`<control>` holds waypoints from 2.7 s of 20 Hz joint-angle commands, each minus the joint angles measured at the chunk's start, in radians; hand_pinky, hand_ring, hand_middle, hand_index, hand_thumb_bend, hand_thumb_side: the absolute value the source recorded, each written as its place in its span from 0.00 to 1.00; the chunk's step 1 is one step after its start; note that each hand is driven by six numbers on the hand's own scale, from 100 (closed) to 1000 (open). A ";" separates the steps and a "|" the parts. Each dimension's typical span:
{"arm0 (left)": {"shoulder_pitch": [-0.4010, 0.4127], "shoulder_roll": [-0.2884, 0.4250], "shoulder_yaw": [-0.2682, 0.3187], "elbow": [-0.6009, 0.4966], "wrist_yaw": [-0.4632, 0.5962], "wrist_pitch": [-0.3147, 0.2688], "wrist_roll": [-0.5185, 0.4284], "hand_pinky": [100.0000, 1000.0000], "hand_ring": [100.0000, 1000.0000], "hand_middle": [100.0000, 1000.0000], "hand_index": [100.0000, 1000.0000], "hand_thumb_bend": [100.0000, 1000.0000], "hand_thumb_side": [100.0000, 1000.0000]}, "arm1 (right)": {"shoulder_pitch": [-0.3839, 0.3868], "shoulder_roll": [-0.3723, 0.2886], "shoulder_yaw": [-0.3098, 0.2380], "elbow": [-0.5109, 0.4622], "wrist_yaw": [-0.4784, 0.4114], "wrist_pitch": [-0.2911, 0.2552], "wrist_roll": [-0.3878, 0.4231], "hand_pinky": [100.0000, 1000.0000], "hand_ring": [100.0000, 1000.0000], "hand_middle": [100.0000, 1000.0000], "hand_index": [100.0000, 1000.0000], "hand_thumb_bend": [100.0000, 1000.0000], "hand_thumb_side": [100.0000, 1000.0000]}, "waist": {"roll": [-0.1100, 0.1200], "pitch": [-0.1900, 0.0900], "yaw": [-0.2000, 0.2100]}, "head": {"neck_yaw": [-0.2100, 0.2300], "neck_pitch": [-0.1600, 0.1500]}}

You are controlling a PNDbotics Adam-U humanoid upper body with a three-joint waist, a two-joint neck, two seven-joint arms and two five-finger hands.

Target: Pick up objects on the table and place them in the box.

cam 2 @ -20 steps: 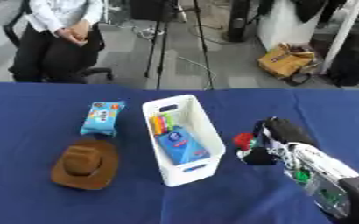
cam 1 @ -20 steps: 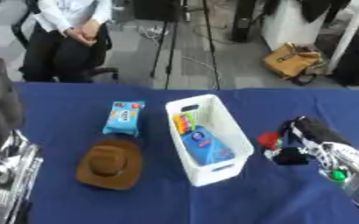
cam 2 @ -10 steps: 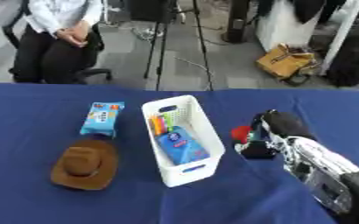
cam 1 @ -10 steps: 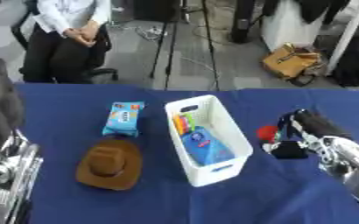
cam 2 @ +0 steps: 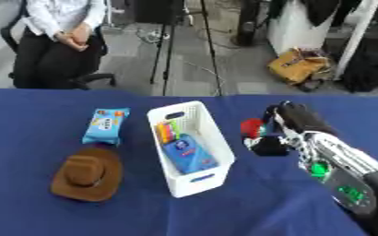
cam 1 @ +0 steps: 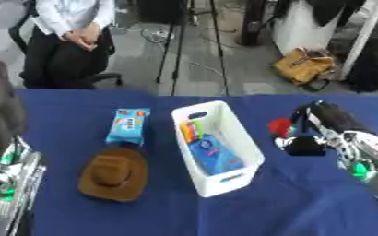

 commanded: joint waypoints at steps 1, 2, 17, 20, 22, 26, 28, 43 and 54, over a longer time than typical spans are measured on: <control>-0.008 0.010 0.005 -0.014 0.003 0.003 -0.002 0.89 0.94 0.87 0.98 0.00 1.00 | -0.036 -0.040 -0.011 -0.043 0.001 0.008 0.005 0.83 0.79 0.42 0.54 0.24 0.51 | -0.002 -0.033 -0.003 | 0.005 -0.003; -0.008 0.010 0.005 -0.014 0.003 0.004 -0.003 0.89 0.94 0.87 0.98 0.00 1.00 | -0.042 -0.040 -0.011 -0.051 0.000 0.011 0.008 0.83 0.79 0.42 0.54 0.24 0.51 | -0.003 -0.033 -0.003 | 0.005 -0.004; -0.002 0.008 0.004 -0.014 0.006 0.004 -0.008 0.89 0.94 0.87 0.98 0.00 1.00 | -0.129 0.012 0.002 -0.095 0.020 0.035 0.042 0.83 0.79 0.42 0.54 0.23 0.52 | -0.012 -0.035 0.013 | 0.006 -0.006; -0.002 0.007 0.003 -0.014 0.007 0.004 -0.009 0.89 0.94 0.87 0.98 0.00 1.00 | -0.146 0.032 0.003 -0.087 0.028 0.034 0.042 0.83 0.79 0.42 0.53 0.22 0.52 | -0.014 -0.034 0.019 | 0.005 -0.009; -0.002 0.007 0.003 -0.014 0.008 0.003 -0.009 0.89 0.94 0.87 0.98 0.00 1.00 | -0.153 0.044 0.003 -0.077 0.035 0.033 0.042 0.83 0.79 0.42 0.53 0.22 0.52 | -0.014 -0.034 0.022 | 0.004 -0.010; -0.003 0.005 0.003 -0.014 0.009 0.003 -0.009 0.89 0.94 0.87 0.98 0.00 1.00 | -0.165 0.072 0.002 -0.046 0.048 0.027 0.037 0.83 0.79 0.42 0.53 0.22 0.52 | -0.015 -0.031 0.032 | 0.000 -0.012; -0.004 0.005 0.003 -0.014 0.010 0.003 -0.010 0.89 0.94 0.87 0.98 0.00 1.00 | -0.167 0.083 -0.001 -0.027 0.057 0.023 0.032 0.83 0.79 0.42 0.53 0.22 0.52 | -0.014 -0.030 0.036 | -0.002 -0.012; -0.009 -0.003 0.003 -0.014 0.016 0.002 -0.014 0.89 0.94 0.87 0.98 0.00 1.00 | -0.167 0.180 -0.011 0.124 0.080 -0.027 0.011 0.83 0.79 0.42 0.53 0.22 0.50 | -0.015 -0.021 0.056 | -0.013 -0.015; -0.008 -0.002 0.004 -0.014 0.017 0.002 -0.015 0.89 0.94 0.87 0.98 0.00 1.00 | -0.165 0.193 -0.005 0.141 0.072 -0.067 0.040 0.83 0.82 0.47 0.59 0.49 0.67 | -0.015 -0.017 0.057 | -0.014 -0.009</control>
